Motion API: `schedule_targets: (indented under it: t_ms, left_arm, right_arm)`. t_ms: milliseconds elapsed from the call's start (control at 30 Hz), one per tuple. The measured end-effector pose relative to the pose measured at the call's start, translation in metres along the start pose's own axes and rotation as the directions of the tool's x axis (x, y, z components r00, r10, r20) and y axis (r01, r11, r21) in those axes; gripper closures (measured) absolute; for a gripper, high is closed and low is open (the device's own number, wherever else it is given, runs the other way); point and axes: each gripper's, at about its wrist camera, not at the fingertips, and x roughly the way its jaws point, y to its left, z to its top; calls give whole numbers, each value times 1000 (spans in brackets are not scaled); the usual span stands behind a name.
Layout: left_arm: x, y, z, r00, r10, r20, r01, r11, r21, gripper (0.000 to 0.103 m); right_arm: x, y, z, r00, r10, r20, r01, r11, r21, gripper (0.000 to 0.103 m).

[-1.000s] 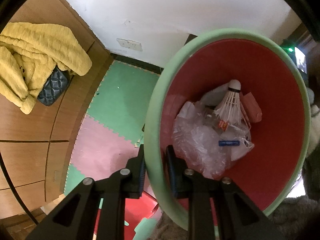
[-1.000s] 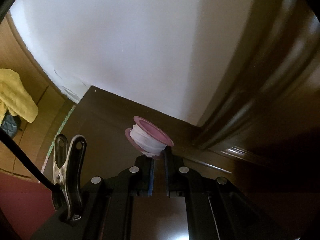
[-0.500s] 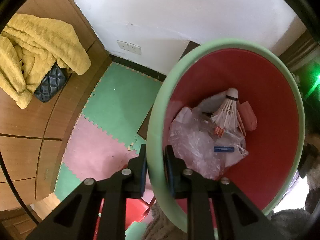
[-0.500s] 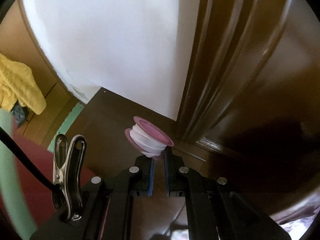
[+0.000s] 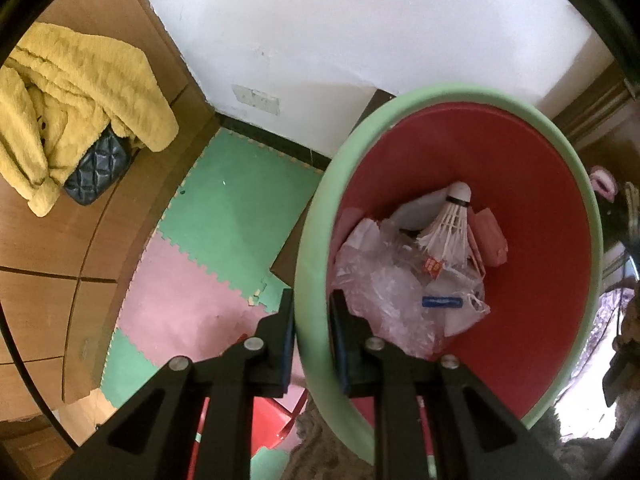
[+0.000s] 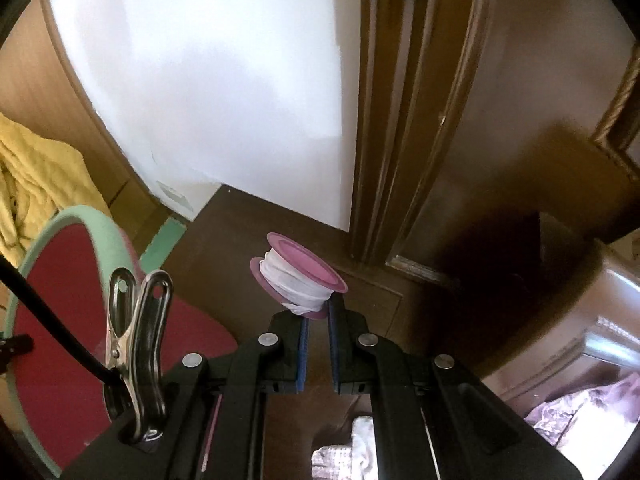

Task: Collect trash
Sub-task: 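Carry the tape roll over the red bucket with the right tool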

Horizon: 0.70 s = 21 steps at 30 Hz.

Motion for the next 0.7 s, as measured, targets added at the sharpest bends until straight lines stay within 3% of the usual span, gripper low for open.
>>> schedule_targets:
  t_ms: [300, 700]
  left_arm:
    - [-1, 2, -1, 1000, -23, 9, 23, 1000, 11, 85]
    - [-2, 3, 0, 999, -36, 13, 35, 999, 27, 84]
  right_arm:
    - [-62, 20, -10, 998, 22, 64, -20, 999, -38, 94]
    - [-120, 54, -38, 996, 74, 42, -70, 993, -96, 93]
